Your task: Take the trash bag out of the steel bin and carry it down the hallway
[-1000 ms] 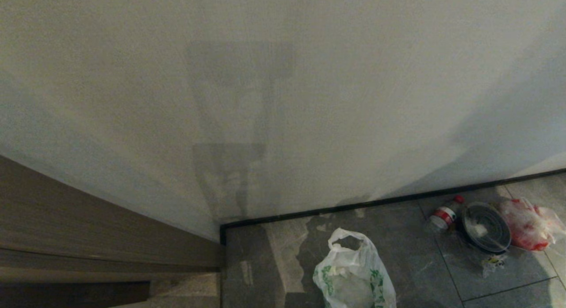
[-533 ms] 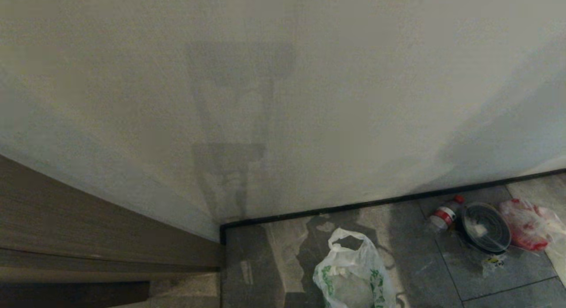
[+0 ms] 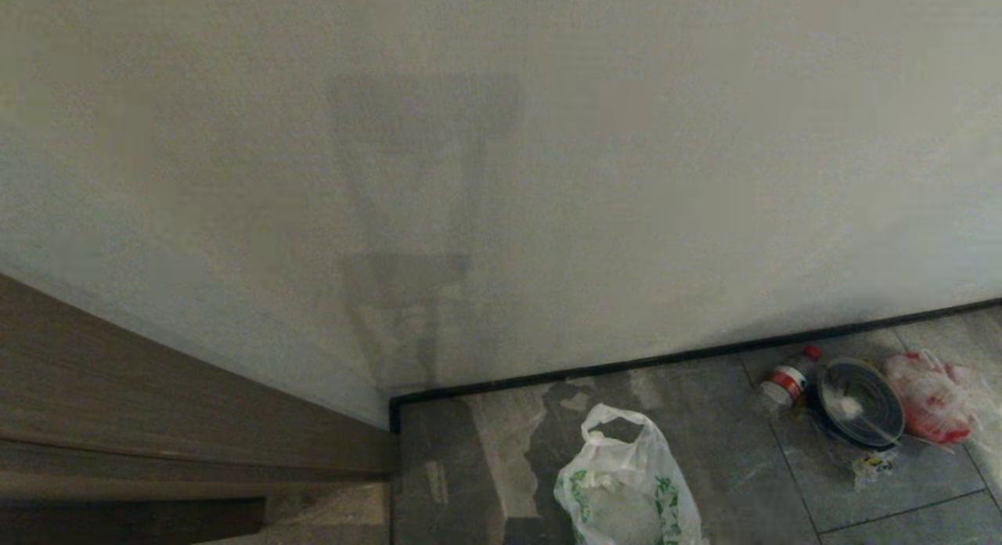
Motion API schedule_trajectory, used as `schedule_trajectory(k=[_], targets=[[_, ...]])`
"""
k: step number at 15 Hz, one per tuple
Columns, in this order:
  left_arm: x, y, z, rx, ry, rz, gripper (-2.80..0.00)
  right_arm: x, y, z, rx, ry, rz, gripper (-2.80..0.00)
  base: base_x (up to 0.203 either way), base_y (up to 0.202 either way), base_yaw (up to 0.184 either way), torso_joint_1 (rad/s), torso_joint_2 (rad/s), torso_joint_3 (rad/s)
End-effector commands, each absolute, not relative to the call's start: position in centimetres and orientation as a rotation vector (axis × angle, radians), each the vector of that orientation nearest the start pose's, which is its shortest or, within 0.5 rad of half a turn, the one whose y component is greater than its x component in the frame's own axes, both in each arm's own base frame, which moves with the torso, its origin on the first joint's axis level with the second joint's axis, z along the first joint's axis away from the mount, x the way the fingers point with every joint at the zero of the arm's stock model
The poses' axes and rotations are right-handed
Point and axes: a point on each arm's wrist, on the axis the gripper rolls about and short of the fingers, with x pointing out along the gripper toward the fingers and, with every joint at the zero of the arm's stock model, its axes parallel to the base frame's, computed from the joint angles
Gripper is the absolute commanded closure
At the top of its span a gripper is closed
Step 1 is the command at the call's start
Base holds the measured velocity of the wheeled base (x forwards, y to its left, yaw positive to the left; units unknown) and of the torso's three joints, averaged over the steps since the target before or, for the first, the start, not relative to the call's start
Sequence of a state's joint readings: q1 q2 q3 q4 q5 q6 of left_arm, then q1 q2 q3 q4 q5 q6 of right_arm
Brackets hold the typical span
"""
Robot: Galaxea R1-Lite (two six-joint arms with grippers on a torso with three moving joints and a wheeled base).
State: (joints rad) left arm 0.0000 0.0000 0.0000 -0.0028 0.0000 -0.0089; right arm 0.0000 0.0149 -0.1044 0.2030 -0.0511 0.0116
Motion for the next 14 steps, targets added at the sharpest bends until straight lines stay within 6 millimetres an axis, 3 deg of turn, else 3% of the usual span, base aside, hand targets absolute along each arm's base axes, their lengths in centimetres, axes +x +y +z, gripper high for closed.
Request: schedule_trajectory(k=[1, 3, 14], targets=[[-2.28, 0.00, 7.58, -0.009, -0.003, 0.000, 0.00, -2.96, -0.09, 8.03, 0.010, 0.080, -0.042, 0.00, 0.000, 0.000, 0.000, 0.000, 0.00, 0.000], [-2.28, 0.00, 7.58, -0.009, -0.003, 0.000, 0.00, -2.27, -0.05, 7.72, 0.011, -0.025, -0.021, 0.00, 0.000, 0.000, 0.000, 0.000, 0.00, 0.000], [-2.28, 0.00, 7.58, -0.009, -0.003, 0.000, 0.00, -2.28, -0.01, 7.64, 0.009, -0.009, -0.009, 0.00, 0.000, 0.000, 0.000, 0.000, 0.00, 0.000]])
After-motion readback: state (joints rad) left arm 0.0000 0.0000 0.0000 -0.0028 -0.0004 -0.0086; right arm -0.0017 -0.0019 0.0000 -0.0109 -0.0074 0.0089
